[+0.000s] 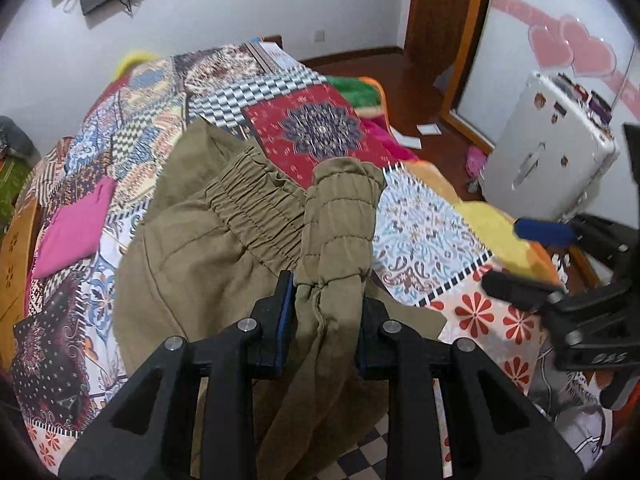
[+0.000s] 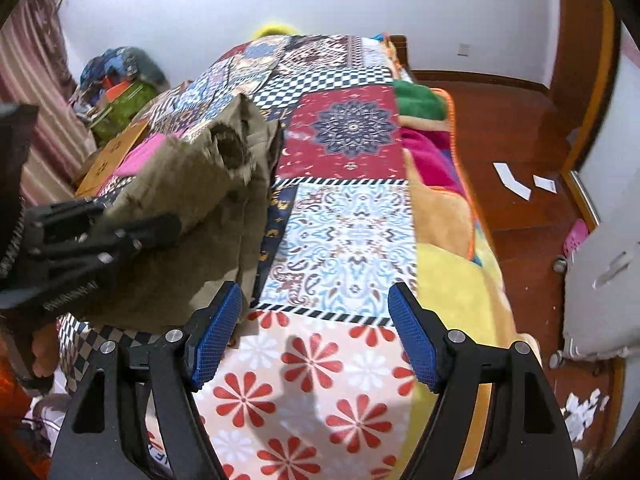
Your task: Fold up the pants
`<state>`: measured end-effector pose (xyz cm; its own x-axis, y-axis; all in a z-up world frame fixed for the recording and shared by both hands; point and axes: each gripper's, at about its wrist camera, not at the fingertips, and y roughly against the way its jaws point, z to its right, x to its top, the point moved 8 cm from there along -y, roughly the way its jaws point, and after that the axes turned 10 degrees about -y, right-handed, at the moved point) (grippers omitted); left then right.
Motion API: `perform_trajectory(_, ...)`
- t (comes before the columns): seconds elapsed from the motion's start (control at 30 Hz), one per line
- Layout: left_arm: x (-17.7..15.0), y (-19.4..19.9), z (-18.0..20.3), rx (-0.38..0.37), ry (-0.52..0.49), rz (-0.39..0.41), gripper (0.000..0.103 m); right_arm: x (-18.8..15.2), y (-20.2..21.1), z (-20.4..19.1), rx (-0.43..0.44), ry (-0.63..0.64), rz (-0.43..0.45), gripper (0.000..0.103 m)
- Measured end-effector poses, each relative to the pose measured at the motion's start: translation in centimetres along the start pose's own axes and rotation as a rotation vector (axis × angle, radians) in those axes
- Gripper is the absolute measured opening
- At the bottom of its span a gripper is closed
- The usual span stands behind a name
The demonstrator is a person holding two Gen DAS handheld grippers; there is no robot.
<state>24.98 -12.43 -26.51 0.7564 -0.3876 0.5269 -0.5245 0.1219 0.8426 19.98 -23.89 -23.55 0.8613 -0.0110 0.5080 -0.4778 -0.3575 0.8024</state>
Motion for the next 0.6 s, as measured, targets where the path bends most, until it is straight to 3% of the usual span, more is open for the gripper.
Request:
perform_trajectory(0.2,-0.6,-1.0,0.5,-0.016,-0.009,-0.033,0.031,0.2,0.1,0.6,0.0,-0.016,0.011,0.073)
perform_trajectory(0.33,-0.8,-0.7,1.6,-0.099,-0.012,-0.017,0.066,0.3,0.1,0.0,-0.001,-0.002,0.008,0.073)
perform_trajectory(0.6,-1.2,1.6,1.4,-0.149,0.036,0.026,0.066,0.4,0.8,-1.5,0.003,0.025,0.034,0.073)
